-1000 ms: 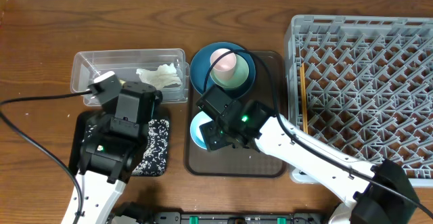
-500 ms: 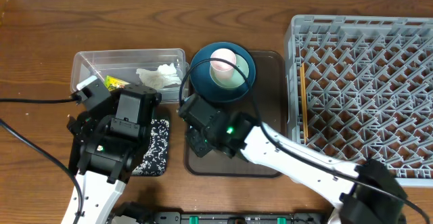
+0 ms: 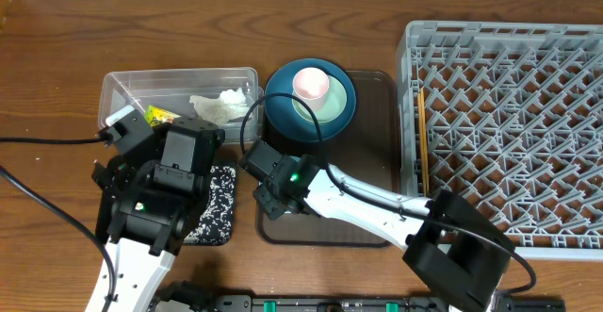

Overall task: Sort waste into correct bins and load items into the dishwasher rack
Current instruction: 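Grasp the light-blue plate rim with the right gripper and lift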

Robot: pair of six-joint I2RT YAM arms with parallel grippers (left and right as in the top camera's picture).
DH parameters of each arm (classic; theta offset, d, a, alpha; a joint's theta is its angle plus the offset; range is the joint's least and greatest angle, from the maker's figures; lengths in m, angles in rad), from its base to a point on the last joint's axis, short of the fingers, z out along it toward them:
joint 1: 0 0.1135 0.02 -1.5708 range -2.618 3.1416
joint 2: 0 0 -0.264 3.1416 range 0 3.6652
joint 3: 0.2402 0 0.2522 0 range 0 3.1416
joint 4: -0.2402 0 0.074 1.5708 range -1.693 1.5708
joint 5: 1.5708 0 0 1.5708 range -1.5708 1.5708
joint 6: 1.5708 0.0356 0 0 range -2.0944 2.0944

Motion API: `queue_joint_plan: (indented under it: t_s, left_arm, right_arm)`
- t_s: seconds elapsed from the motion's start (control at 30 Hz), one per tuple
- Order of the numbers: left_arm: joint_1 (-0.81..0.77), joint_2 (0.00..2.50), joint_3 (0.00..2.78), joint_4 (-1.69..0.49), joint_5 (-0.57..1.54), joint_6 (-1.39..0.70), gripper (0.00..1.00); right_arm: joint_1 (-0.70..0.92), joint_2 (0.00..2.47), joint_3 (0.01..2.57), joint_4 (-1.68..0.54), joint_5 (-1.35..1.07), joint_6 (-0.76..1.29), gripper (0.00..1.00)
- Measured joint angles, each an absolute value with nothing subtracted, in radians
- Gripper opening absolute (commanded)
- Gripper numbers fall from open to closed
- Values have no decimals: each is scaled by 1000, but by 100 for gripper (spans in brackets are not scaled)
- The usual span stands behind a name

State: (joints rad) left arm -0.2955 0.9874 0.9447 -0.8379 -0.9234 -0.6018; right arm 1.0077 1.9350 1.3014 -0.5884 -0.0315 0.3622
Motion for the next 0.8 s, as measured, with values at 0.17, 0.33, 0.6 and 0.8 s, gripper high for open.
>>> queue_joint_plan:
  t_s: [0.17,0.33,0.6,0.8]
  left_arm:
    - [-295,987,945,-838,-923,-602,91]
    - [-295,987,945,-838,-923,-602,91]
    - [-295,987,945,-838,-924,-602,91]
    - [-295,987,945,-838,-923,-602,91]
  right_arm:
    - [1008,1935,1301,-593,-38,348,29]
    - [1006,1935,1301,-618,5,323,27]
    - [954,1935,1302,-768,172,312,27]
    - [910,1935,1302,-868,238,310,27]
